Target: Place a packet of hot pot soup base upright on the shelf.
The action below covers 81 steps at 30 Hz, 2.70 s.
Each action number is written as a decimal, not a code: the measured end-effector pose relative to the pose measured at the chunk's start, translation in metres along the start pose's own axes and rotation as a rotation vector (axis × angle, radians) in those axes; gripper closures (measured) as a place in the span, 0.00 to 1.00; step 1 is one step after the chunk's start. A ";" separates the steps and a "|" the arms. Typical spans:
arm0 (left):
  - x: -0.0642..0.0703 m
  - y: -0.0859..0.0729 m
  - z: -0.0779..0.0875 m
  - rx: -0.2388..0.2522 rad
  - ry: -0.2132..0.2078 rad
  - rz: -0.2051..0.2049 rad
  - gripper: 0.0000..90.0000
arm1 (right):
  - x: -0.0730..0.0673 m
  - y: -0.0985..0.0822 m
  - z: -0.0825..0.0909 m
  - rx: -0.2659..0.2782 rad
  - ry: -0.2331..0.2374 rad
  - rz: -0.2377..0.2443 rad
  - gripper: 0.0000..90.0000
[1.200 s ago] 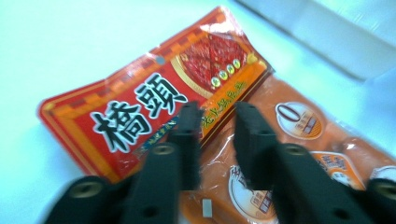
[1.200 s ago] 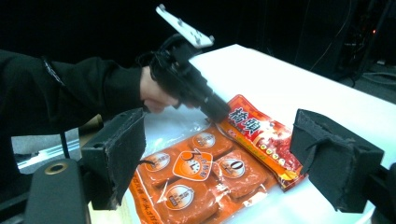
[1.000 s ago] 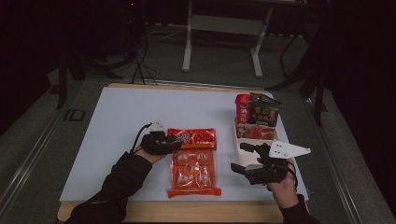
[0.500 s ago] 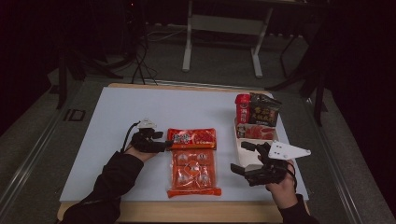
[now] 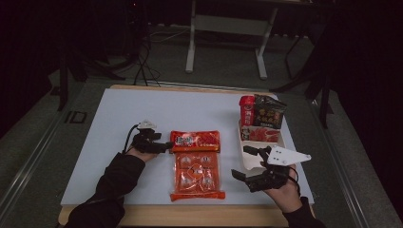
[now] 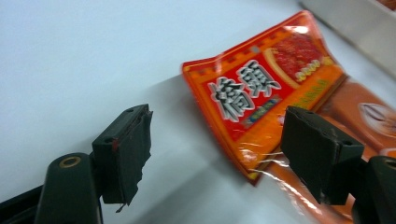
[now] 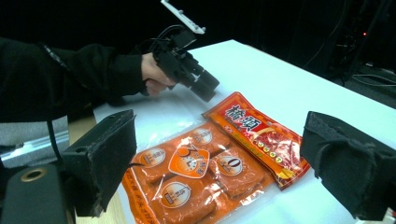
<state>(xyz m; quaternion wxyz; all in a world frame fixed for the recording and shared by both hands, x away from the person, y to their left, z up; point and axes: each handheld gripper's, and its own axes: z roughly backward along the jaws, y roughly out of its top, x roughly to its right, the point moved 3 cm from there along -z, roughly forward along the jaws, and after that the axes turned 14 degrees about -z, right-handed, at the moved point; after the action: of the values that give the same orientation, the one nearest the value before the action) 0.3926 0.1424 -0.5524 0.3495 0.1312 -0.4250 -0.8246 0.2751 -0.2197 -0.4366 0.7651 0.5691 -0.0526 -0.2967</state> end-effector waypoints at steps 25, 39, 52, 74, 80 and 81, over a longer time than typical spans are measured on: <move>0.015 0.007 -0.034 -0.068 -0.155 -0.008 0.63 | -0.002 -0.002 -0.001 -0.023 0.009 0.008 0.14; 0.033 0.016 -0.039 -0.111 -0.088 -0.080 0.99 | -0.001 -0.003 -0.003 -0.031 0.006 0.001 0.15; 0.040 0.038 -0.013 -0.025 -0.082 -0.144 1.00 | 0.001 -0.001 -0.001 -0.022 0.000 -0.010 0.15; 0.066 0.070 0.034 0.112 -0.120 -0.245 1.00 | 0.007 0.006 0.006 0.018 -0.065 -0.035 0.18; 0.075 0.075 0.045 0.151 -0.140 -0.274 1.00 | 0.007 0.014 0.007 0.050 -0.089 -0.015 0.22; 0.076 0.076 0.047 0.164 -0.148 -0.280 1.00 | 0.007 0.016 0.008 0.049 -0.094 -0.015 0.22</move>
<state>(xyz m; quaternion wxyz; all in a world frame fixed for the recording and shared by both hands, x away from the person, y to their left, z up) 0.3484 0.0890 -0.4577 0.1873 0.1562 -0.4927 -0.8353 0.2836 -0.2270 -0.4217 0.7454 0.5735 -0.0913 -0.3274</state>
